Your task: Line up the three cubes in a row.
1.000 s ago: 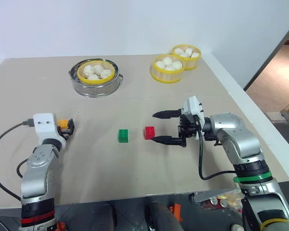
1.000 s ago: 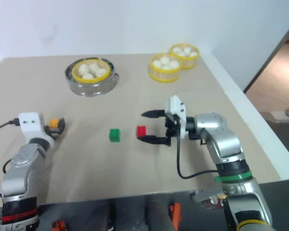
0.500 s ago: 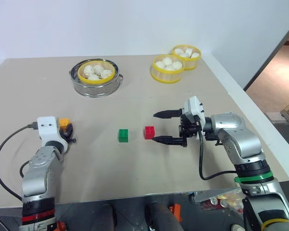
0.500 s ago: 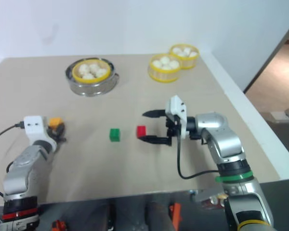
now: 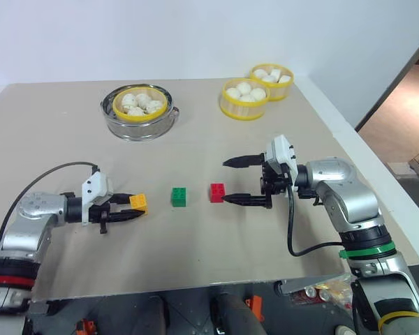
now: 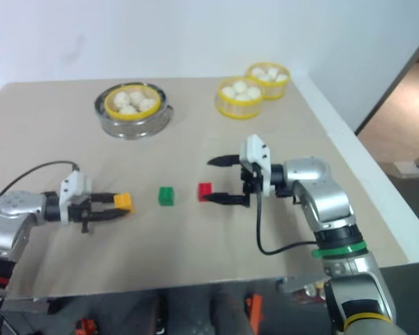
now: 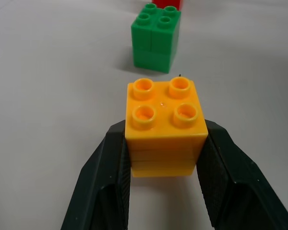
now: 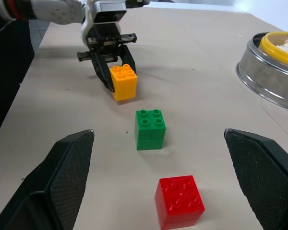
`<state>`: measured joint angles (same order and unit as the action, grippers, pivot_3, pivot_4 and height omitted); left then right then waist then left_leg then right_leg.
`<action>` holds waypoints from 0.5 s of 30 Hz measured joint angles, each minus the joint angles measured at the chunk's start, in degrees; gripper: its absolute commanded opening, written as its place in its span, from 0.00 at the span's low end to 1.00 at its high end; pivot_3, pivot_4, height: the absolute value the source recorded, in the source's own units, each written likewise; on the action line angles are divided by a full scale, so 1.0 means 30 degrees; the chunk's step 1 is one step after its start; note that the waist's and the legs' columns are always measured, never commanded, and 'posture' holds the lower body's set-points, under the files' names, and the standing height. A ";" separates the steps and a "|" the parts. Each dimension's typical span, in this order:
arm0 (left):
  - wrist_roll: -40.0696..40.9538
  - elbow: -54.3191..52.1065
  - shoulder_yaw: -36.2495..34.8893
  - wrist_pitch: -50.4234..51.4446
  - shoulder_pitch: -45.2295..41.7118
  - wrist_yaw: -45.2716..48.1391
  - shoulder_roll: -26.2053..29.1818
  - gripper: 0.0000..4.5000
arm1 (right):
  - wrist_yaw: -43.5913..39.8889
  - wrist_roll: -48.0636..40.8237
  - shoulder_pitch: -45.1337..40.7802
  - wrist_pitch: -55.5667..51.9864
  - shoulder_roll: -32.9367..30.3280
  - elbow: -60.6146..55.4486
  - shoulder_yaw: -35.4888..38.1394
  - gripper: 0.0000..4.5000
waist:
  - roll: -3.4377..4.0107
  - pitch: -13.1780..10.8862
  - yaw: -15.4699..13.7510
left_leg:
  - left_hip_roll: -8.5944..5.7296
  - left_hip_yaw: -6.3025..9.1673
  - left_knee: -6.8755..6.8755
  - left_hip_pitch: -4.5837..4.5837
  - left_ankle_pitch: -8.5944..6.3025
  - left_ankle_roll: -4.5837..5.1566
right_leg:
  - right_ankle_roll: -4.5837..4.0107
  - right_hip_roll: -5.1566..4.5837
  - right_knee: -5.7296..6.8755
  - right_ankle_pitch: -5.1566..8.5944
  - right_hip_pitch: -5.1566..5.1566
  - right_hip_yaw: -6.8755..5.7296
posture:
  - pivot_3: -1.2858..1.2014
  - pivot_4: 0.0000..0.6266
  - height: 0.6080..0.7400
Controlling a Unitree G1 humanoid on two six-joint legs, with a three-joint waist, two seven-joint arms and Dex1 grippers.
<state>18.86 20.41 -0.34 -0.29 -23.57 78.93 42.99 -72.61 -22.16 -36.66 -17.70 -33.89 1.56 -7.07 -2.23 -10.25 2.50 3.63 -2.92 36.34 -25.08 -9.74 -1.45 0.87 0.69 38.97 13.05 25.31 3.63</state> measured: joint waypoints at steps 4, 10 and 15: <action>-0.0359 0.1887 0.0544 -0.1150 -0.1263 0.0835 -0.0731 0.29 | -0.0003 0.0019 0.0028 0.0005 -0.0137 -0.0046 0.0000 1.00 | -0.0001 0.0000 -0.0010 | -0.0007 0.0002 -0.0001 -0.0011 -0.0006 0.0000 | 0.0095 -0.0002 -0.0002 -0.0021 -0.0001 0.0003 | 0.52 0.24 1.00; -0.0874 0.3524 0.0877 -0.2509 -0.2084 0.1765 -0.1072 0.29 | 0.0100 0.0011 0.0452 -0.0153 -0.0718 -0.0292 0.0016 1.00 | 0.0000 0.0000 -0.0001 | 0.0002 0.0014 -0.0004 -0.0001 -0.0013 0.0005 | 0.0089 0.0012 0.0013 -0.0013 0.0000 -0.0003 | 0.52 0.24 1.00; -0.1100 0.4519 0.0908 -0.3102 -0.2634 0.2184 -0.1071 0.29 | 0.0138 -0.0026 0.0834 -0.0308 -0.0945 -0.0653 0.0053 1.00 | 0.0000 0.0000 0.0017 | 0.0003 0.0009 0.0006 0.0008 -0.0011 0.0006 | 0.0083 0.0011 0.0018 -0.0034 -0.0001 -0.0001 | 0.52 0.24 1.00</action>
<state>15.56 33.97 2.38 -9.59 -31.47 85.48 39.78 -72.20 -22.24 -34.16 -18.62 -36.73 -0.39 -6.91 -2.23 -10.25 2.55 3.63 -2.90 36.36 -25.05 -9.77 -1.44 1.12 0.73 39.03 12.95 25.31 3.63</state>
